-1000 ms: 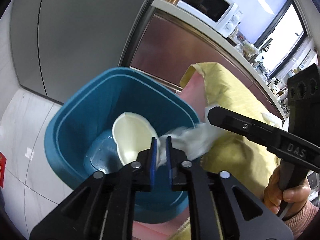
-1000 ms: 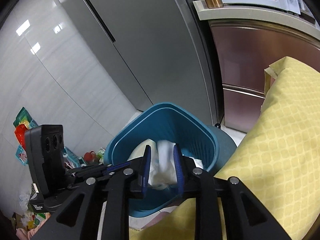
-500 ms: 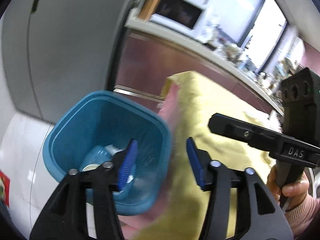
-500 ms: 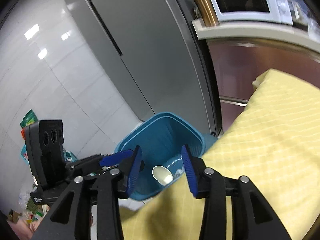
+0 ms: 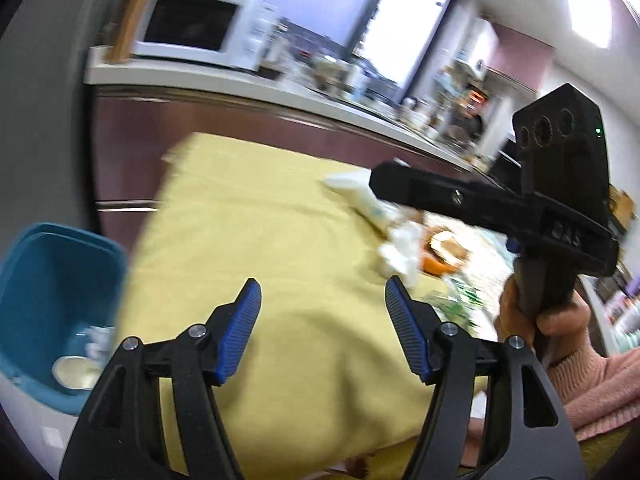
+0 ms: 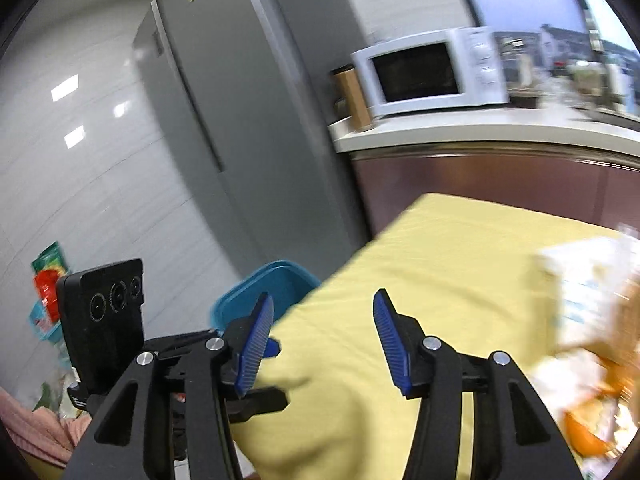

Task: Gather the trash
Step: 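Return both tools to the table and approach the green plastic wrappers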

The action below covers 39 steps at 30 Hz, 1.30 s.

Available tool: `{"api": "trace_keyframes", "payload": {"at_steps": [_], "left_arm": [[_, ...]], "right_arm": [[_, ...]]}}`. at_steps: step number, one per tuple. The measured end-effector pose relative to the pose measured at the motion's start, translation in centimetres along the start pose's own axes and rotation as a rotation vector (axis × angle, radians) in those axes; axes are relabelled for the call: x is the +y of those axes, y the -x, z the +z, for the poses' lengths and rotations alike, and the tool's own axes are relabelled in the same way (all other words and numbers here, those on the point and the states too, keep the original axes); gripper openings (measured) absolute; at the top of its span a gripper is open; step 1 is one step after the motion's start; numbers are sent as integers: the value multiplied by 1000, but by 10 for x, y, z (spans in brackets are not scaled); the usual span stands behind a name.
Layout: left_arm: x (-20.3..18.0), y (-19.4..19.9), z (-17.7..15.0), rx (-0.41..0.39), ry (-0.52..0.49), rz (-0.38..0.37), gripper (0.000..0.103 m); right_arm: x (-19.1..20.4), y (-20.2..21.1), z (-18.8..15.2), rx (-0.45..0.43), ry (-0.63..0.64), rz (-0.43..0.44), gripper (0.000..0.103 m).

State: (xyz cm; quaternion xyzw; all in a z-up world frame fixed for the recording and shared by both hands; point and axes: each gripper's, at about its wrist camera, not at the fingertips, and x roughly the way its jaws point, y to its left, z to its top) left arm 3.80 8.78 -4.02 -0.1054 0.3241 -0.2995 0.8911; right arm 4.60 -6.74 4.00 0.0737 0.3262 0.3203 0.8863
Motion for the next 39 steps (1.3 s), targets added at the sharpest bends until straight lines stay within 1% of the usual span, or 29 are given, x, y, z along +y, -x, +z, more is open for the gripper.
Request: {"api": "trace_keyframes", "payload": {"at_steps": [6, 10, 12, 15, 18, 21, 25, 28, 31, 33, 34, 36, 38, 39], "left_arm": [[-55, -38, -13, 89, -47, -154, 67], [-84, -61, -21, 151, -76, -214, 70], [-93, -73, -23, 172, -88, -218, 75], [-106, -87, -28, 207, -99, -222, 75], [-109, -98, -29, 233, -96, -227, 76], [-111, -108, -27, 248, -89, -220, 76], [-113, -113, -26, 246, -89, -215, 75], [-116, -111, -27, 245, -102, -226, 70], [-120, -114, -28, 253, -111, -245, 63], [-121, -116, -29, 265, -108, -264, 55], [-121, -119, -30, 271, -101, -268, 54], [-120, -122, -30, 278, -89, -276, 47], [-118, -125, -31, 284, -72, -281, 45], [-117, -126, -31, 280, -65, -281, 43]], "right_arm": [[-51, 50, -26, -41, -124, -149, 50], [-81, 71, -48, -50, -195, -241, 50], [-96, 82, -60, -51, -234, -276, 50], [-111, 97, -76, -57, -274, -321, 50], [-124, 108, -90, -55, -315, -359, 50], [-136, 118, -106, -41, -356, -390, 53], [-146, 123, -125, -24, -409, -392, 53], [-146, 123, -133, -15, -424, -376, 53], [-144, 120, -136, -7, -420, -357, 53], [-142, 117, -137, 0, -416, -339, 53], [-142, 115, -138, 2, -416, -333, 53], [-142, 112, -141, 7, -425, -317, 53], [-142, 111, -142, 9, -435, -305, 53], [-142, 110, -143, 9, -437, -302, 53]]}}
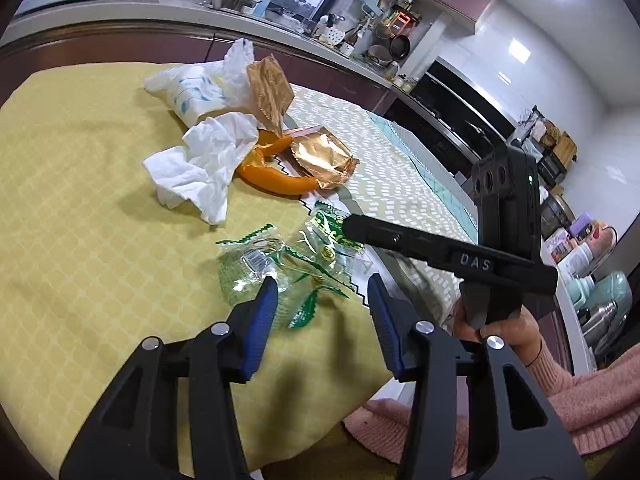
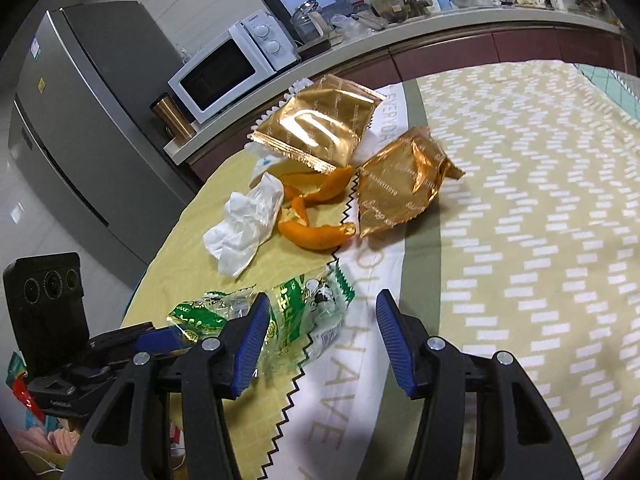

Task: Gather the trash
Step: 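Return both tools to the table and approach the green plastic wrappers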

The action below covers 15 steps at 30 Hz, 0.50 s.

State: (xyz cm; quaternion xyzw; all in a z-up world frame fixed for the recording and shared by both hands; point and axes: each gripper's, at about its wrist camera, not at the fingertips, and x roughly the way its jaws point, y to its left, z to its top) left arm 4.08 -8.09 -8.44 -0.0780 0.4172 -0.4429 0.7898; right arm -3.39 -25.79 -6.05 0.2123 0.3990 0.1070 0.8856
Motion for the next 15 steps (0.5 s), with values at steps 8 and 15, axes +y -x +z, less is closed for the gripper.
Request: {"api": "trace_keyframes", "payload": {"at_steps": [8, 15], "left_arm": [[8, -4, 3, -12, 35, -34, 16], [9, 0, 3, -20, 38, -36, 7]], "right_arm": [[1, -3, -2, 7, -10, 33, 46], [3, -2, -2, 2, -9, 46, 25]]}}
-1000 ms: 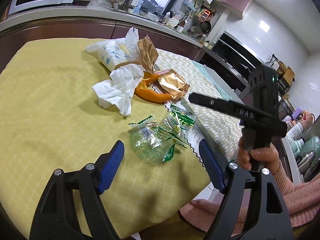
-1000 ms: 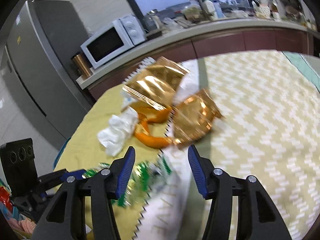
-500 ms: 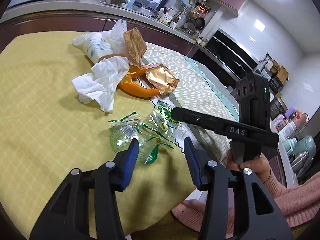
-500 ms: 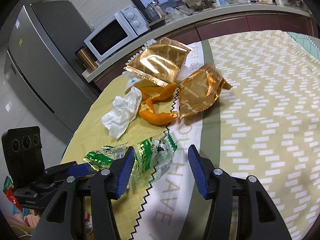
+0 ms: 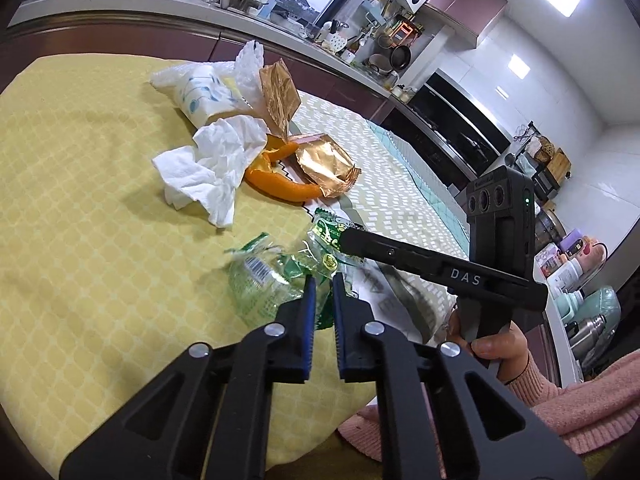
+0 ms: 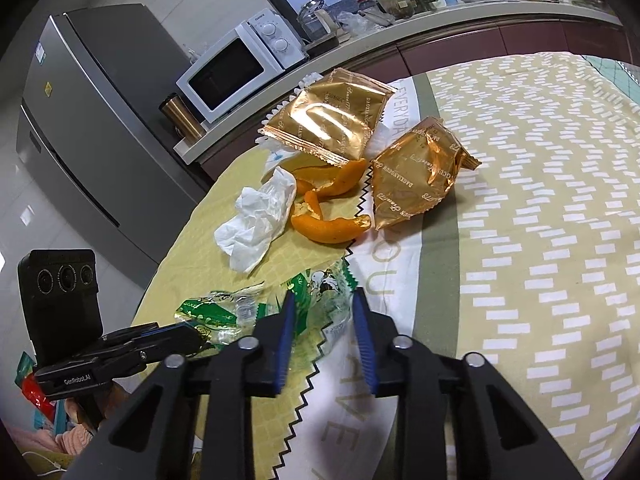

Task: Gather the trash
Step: 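Return both tools to the table and approach the green plastic wrappers, then grasp a clear green wrapper with the left tool while the right tool grasps another wrapper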

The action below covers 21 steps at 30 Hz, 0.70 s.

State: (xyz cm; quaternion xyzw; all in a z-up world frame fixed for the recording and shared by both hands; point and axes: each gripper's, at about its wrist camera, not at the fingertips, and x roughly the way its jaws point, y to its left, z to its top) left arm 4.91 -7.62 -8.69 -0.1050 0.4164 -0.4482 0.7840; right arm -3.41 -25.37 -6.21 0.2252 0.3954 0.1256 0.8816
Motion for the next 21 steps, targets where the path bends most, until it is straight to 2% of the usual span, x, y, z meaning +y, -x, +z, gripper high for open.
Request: {"api": "trace_keyframes", "payload": {"at_steps": [2, 4, 21], "left_arm": [[-1, 3, 0, -8, -6, 7, 3], [-2, 5, 0, -14, -18, 19, 2], [1, 47, -2, -99, -25, 102, 2]], "right_arm": [[1, 2, 1, -9, 4, -3, 24], [2, 3, 2, -12, 7, 1, 15], [25, 7, 14, -52, 57, 48, 14]]}}
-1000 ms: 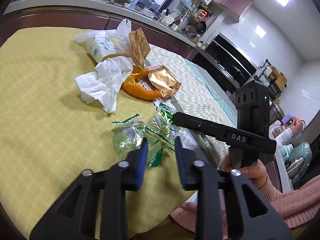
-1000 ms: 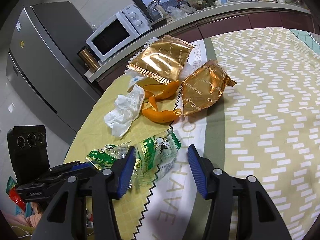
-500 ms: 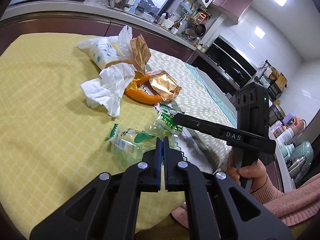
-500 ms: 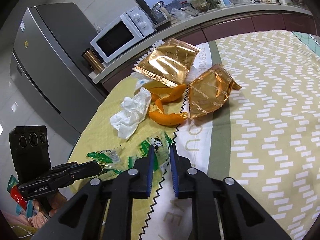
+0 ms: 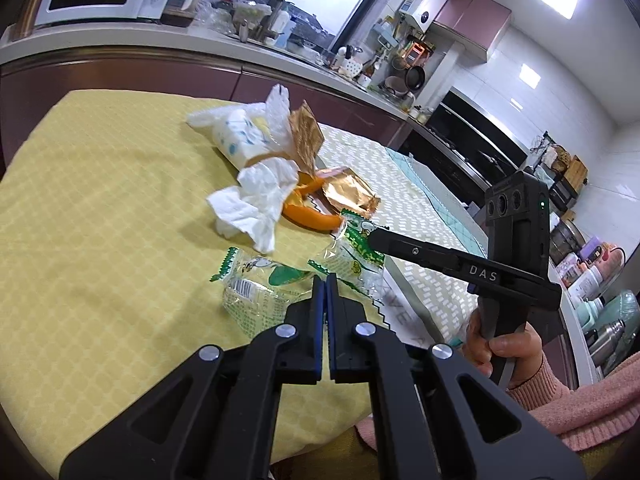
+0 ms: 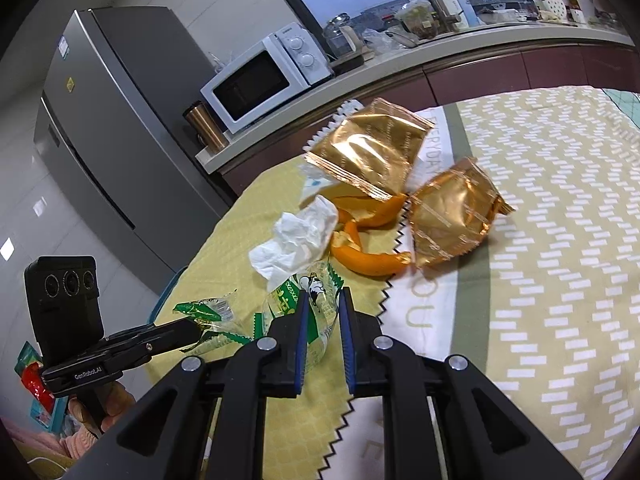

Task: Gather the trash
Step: 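Grasp a clear green wrapper with the left tool while the right tool grasps another wrapper, then carry both wrappers over the blue wastebasket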

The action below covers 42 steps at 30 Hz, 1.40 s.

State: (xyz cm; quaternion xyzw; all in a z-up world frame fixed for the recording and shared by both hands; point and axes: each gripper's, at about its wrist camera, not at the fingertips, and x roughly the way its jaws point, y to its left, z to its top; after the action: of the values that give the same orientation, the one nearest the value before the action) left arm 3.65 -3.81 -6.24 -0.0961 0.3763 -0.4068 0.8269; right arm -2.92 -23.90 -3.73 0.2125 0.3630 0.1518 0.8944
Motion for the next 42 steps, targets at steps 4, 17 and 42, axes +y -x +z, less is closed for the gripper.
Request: {"api": "trace_keyframes", "payload": {"at_steps": [4, 17, 42], "left_arm": [[3, 12, 0, -15, -3, 34, 2], [12, 48, 0, -64, -6, 105, 2], [42, 128, -11, -166, 61, 223, 2]], "right_arm": [[8, -3, 3, -3, 17, 17, 14], [44, -22, 14, 8, 81, 85, 14], [103, -69, 27, 62, 186, 185, 14]]}}
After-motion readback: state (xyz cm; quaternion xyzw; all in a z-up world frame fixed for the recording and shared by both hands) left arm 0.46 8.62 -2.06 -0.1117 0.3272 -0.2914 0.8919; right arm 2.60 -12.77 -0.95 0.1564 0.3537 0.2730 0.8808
